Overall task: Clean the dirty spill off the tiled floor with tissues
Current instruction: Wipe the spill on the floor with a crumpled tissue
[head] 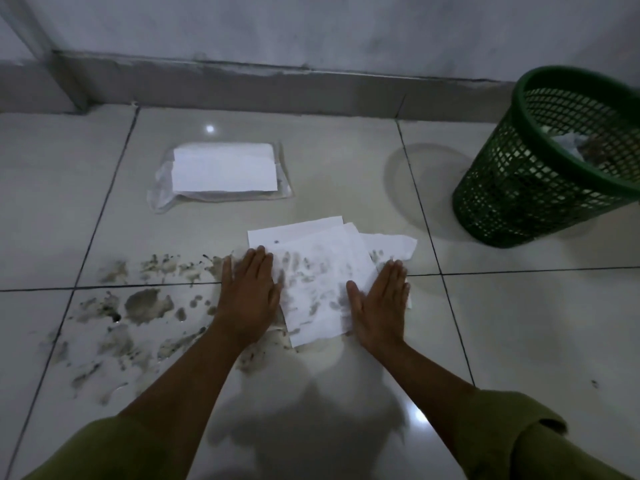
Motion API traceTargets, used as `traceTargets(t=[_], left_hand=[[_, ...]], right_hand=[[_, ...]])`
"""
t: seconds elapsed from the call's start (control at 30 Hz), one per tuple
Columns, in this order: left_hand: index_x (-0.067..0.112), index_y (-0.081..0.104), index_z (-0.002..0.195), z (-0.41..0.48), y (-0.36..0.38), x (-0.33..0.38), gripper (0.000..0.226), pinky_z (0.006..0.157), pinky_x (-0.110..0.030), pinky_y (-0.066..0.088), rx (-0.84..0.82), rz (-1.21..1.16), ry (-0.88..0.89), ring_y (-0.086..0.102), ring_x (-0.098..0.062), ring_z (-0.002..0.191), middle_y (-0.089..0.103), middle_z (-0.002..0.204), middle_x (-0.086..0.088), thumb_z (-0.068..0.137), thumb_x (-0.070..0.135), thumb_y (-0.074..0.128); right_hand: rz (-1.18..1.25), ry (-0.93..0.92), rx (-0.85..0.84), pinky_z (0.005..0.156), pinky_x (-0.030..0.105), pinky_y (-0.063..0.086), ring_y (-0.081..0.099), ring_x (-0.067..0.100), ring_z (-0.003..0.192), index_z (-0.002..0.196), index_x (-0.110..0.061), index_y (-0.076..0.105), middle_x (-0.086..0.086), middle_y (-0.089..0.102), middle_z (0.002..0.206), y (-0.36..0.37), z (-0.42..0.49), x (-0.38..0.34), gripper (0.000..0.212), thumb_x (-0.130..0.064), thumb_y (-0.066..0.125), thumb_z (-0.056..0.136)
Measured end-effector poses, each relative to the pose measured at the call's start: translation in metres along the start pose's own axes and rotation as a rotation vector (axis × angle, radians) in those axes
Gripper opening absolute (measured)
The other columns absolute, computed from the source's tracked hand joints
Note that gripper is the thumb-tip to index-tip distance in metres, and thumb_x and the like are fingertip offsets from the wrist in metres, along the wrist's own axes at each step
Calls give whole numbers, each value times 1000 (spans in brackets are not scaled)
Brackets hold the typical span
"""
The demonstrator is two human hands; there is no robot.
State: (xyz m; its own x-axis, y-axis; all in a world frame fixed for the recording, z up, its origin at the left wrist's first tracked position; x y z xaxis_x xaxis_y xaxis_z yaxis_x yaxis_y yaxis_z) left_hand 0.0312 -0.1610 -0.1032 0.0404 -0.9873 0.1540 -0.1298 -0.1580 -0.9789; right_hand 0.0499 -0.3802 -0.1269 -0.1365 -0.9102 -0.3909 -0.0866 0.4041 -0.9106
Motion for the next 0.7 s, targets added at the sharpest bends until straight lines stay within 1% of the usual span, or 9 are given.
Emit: traceTargets(t=[0.07,0.13,0.23,0.33,0.4,0.47,0.53,0.6,0.7], left_hand=[[11,14,147,1,1,-2,64,115,-45,-8,-4,-3,10,4,-19,145,9,157,-6,90,40,12],[9,21,145,4,1,-5,62,115,-48,-3,27,-25,9,11,-22,144,17,156,-9,91,39,19],[5,35,139,6,-1,-6,69,113,-51,4,63,-46,28,26,-27,140,33,149,-14,85,43,15],[4,39,137,8,-2,-7,71,113,-51,6,82,-77,37,32,-27,138,39,146,-14,83,43,15],[4,40,136,9,-5,-8,70,113,-51,8,98,-100,24,35,-28,136,42,143,-15,83,43,16],[3,43,134,9,-5,-7,68,113,-52,12,102,-109,23,39,-29,133,46,140,-16,84,43,19],[3,44,133,10,-2,-8,66,112,-52,13,101,-125,23,42,-30,130,49,138,-17,86,42,21],[3,44,133,10,-2,-8,64,112,-52,15,106,-142,23,43,-30,130,50,137,-16,87,42,23],[4,46,132,11,-3,-7,61,111,-52,15,121,-162,32,45,-29,128,52,135,-16,87,39,25]], right_hand=[[4,-14,0,117,34,-8,-9,26,145,145,-1,-7,17,-7,156,2,9,-6,89,-59,21,83],[-11,-20,1,117,33,-10,-9,25,145,145,-2,-6,17,-7,156,4,16,-13,89,-59,20,83],[-36,-29,-9,116,33,-11,-11,25,145,145,-3,-8,16,-9,156,11,24,-22,87,-59,17,83],[-54,-44,10,116,33,-12,-11,25,145,145,-3,-8,16,-9,156,11,28,-27,86,-57,17,84],[-38,-117,-29,116,32,-12,-11,24,145,146,-4,-9,14,-10,157,16,31,-39,85,-56,19,85],[1,-239,-99,115,31,-12,-12,21,145,146,-6,-10,11,-11,157,27,32,-65,84,-56,19,86],[20,-310,-150,115,30,-13,-13,21,144,146,-6,-11,10,-12,157,36,33,-89,83,-56,17,85],[-2,-364,-157,115,31,-13,-13,22,144,145,-4,-11,12,-11,157,39,33,-101,81,-54,15,86],[-43,-477,-149,115,31,-13,-10,23,145,146,-4,-6,14,-7,157,42,32,-104,82,-56,5,83]])
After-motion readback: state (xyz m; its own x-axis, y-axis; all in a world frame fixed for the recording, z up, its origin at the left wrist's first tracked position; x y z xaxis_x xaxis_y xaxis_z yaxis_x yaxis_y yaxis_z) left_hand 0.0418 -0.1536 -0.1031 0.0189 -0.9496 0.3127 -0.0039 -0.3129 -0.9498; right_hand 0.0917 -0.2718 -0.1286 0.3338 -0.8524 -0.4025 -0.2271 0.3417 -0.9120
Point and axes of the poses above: each hand's wrist, its own z-axis towards the middle knuckle, its own y-axis out of the palm, x = y × z, the point moved 10 cm from there along z, towards the middle knuckle
